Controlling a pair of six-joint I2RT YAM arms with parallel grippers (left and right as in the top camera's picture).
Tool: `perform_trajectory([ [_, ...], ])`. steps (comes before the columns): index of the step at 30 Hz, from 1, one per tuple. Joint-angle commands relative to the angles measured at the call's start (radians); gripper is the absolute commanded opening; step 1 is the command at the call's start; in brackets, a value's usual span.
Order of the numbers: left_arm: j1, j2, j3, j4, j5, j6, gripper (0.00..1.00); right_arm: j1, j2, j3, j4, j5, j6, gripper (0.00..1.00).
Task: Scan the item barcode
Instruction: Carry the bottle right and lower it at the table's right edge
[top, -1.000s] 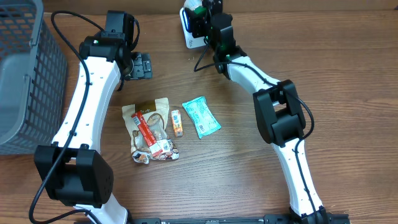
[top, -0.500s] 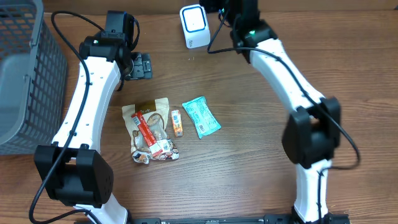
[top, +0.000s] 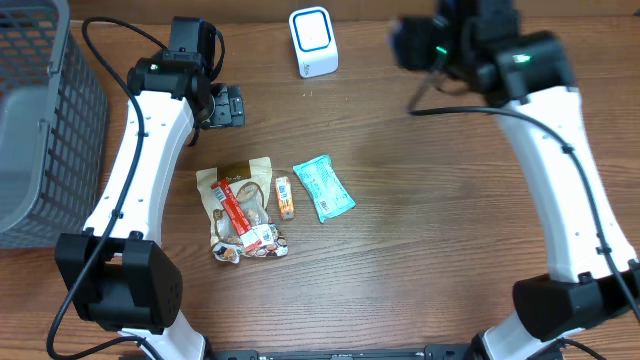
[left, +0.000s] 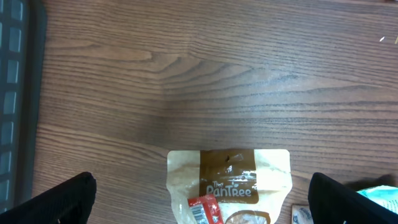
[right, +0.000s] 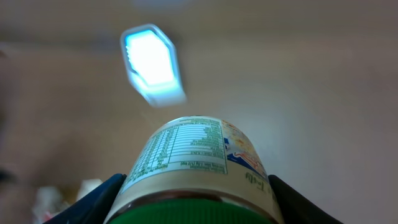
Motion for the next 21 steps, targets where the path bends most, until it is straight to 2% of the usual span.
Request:
perform_trajectory([
  [1,-0.002,-0.015,0.016,0.000,-0.013,-0.003,1.00,-0.102,0.013,-0.029,-0.165,0.026,0.023,0.08],
  [3,-0.002,-0.015,0.016,0.000,-0.013,-0.003,1.00,-0.163,0.023,-0.086,-0.270,0.053,0.080,0.08],
  [6,-0.002,-0.015,0.016,0.000,-0.013,-0.003,1.00,-0.261,0.024,-0.222,-0.289,0.074,0.136,0.08],
  [12,-0.002,-0.015,0.016,0.000,-0.013,-0.003,1.00,-0.494,0.024,-0.526,-0.077,0.072,0.188,0.08],
  [21,-0.002,-0.015,0.016,0.000,-0.013,-0.003,1.00,-0.718,0.024,-0.786,0.165,0.068,0.188,0.10],
])
